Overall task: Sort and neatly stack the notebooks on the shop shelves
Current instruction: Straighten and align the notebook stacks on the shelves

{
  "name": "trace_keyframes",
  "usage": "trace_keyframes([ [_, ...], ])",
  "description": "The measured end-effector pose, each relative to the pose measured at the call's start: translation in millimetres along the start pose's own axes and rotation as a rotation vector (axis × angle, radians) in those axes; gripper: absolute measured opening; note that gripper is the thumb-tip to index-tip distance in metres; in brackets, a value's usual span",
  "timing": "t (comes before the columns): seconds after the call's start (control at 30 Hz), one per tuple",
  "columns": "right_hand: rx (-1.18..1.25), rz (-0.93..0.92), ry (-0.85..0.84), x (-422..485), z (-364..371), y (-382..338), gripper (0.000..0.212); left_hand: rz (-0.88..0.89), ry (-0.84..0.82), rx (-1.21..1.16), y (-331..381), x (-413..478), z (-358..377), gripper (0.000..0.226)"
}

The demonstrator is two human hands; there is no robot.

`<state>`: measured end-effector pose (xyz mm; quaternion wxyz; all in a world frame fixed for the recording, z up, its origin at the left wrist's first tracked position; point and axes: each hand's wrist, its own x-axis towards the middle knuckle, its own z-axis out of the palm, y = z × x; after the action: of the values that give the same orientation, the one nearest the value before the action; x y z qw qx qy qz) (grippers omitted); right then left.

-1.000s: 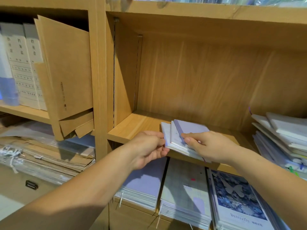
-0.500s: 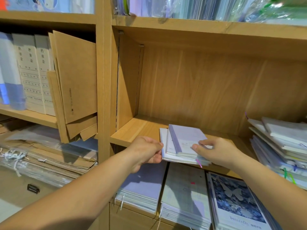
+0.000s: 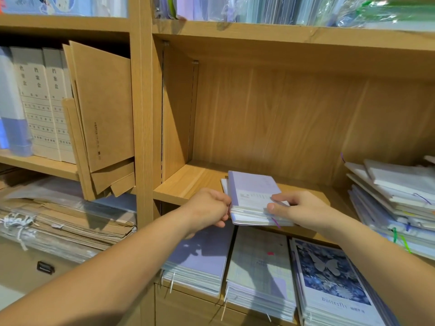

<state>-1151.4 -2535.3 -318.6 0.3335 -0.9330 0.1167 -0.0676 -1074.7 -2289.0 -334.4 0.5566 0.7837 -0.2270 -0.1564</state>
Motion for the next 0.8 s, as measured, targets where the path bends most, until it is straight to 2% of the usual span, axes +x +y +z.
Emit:
trace_keyframes([
  [0.07,-0.001,-0.002,-0.110,-8.4,-7.9,4.0,0.086,0.076,-0.122,0.082,-2.4,-4.5,-2.9,0.036],
  [0.13,-0.063,-0.035,-0.121,-14.0,-7.6,8.0,0.098,0.156,-0.179,0.155,-8.6,-7.4,-1.7,0.039],
  [0.27,-0.096,-0.131,0.070,-15.7,11.8,6.9,0.079,0.223,0.065,0.239,-23.0,-4.5,-0.1,0.028],
  [0.33,-0.069,-0.136,0.118,-12.6,21.4,2.8,0.074,0.245,0.142,0.275,-29.5,-2.0,-9.2,0.016],
  [0.37,-0.055,-0.136,0.127,-9.4,26.1,-0.8,0.073,0.241,0.168,0.306,-31.8,-0.7,-15.9,0.018],
  [0.47,-0.025,-0.137,0.136,4.8,40.9,-17.6,0.070,0.218,0.210,0.369,-36.0,4.5,-37.5,0.029],
  [0.63,0.016,-0.139,0.152,33.1,69.4,-47.4,0.068,0.156,0.296,0.459,-41.0,15.4,-74.2,0.013],
  [0.8,0.121,-0.106,0.180,51.3,95.7,-67.5,0.070,0.128,0.292,0.518,-45.6,27.3,-104.6,0.013],
])
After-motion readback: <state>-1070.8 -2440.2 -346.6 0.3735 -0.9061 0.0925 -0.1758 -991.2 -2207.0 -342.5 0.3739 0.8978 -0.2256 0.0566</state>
